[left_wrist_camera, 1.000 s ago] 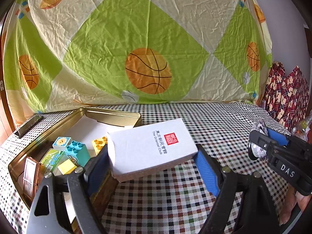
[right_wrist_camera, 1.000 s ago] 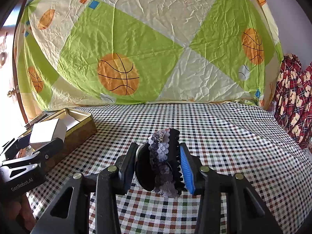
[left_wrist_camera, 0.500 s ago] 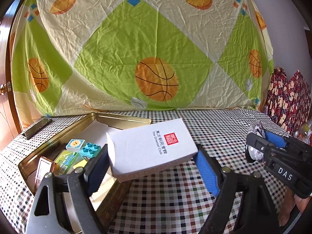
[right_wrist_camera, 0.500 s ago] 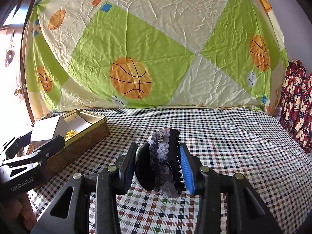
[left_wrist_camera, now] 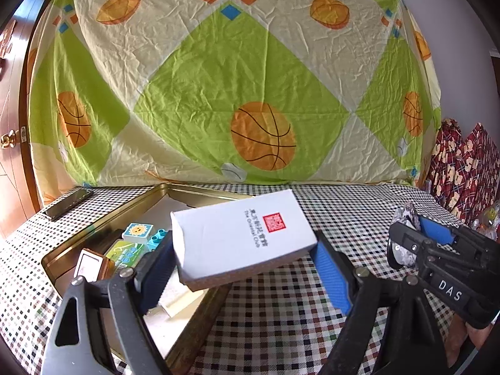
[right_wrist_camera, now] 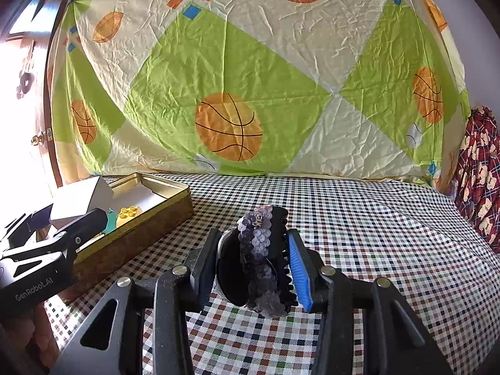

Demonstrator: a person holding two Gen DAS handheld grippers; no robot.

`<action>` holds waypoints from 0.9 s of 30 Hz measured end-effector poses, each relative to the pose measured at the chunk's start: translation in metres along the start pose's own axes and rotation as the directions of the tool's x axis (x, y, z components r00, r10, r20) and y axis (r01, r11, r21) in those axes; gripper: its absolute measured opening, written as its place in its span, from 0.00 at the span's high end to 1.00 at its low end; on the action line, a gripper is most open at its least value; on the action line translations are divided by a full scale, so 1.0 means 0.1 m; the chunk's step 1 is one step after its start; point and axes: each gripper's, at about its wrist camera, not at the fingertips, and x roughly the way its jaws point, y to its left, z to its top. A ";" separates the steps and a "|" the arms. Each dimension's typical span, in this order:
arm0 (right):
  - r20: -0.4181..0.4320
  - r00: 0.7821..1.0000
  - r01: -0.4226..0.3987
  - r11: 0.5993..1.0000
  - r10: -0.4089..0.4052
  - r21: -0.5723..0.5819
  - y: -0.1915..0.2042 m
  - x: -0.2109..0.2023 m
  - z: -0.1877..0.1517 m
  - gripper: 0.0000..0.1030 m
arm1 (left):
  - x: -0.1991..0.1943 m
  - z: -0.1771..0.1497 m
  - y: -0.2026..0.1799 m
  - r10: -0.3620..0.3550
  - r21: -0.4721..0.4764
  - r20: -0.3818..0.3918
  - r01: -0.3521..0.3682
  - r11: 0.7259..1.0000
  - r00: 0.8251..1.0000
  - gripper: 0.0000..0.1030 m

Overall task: Organize rigid objects
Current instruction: 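Carry the white box with the left tool toward the tin while the right carries the scrunchie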

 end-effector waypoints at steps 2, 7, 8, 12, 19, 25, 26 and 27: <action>0.004 1.000 -0.004 1.000 0.004 -0.001 0.03 -0.01 0.00 0.56 | -0.01 0.00 0.01 0.002 0.004 0.005 -0.002 1.000 1.000 0.19; 0.008 1.000 -0.016 1.000 0.017 -0.008 0.10 -0.02 -0.01 0.56 | -0.05 -0.01 0.02 0.006 0.009 0.016 -0.006 1.000 1.000 0.18; 0.009 1.000 -0.018 1.000 0.018 -0.010 0.11 -0.02 -0.01 0.56 | -0.06 -0.01 0.02 0.007 0.009 0.017 -0.007 1.000 1.000 0.18; 0.012 1.000 -0.028 1.000 0.028 -0.013 0.15 -0.03 -0.01 0.56 | -0.08 -0.01 0.05 0.011 0.008 0.023 -0.011 1.000 1.000 0.18; 0.017 0.999 -0.045 0.999 0.046 -0.022 0.23 -0.05 -0.03 0.56 | -0.13 -0.02 0.09 0.023 0.006 0.034 -0.023 1.000 0.999 0.18; 0.022 0.998 -0.061 0.998 0.061 -0.028 0.28 -0.07 -0.03 0.56 | -0.16 -0.03 0.13 0.032 0.003 0.040 -0.032 0.999 0.999 0.18; 0.023 0.998 -0.063 0.998 0.063 -0.030 0.29 -0.07 -0.03 0.56 | -0.16 -0.02 0.14 0.033 0.002 0.040 -0.033 0.999 0.999 0.18; 0.023 0.998 -0.065 0.997 0.066 -0.031 0.30 -0.08 -0.04 0.56 | -0.16 -0.03 0.15 0.034 0.001 0.041 -0.035 0.999 0.999 0.18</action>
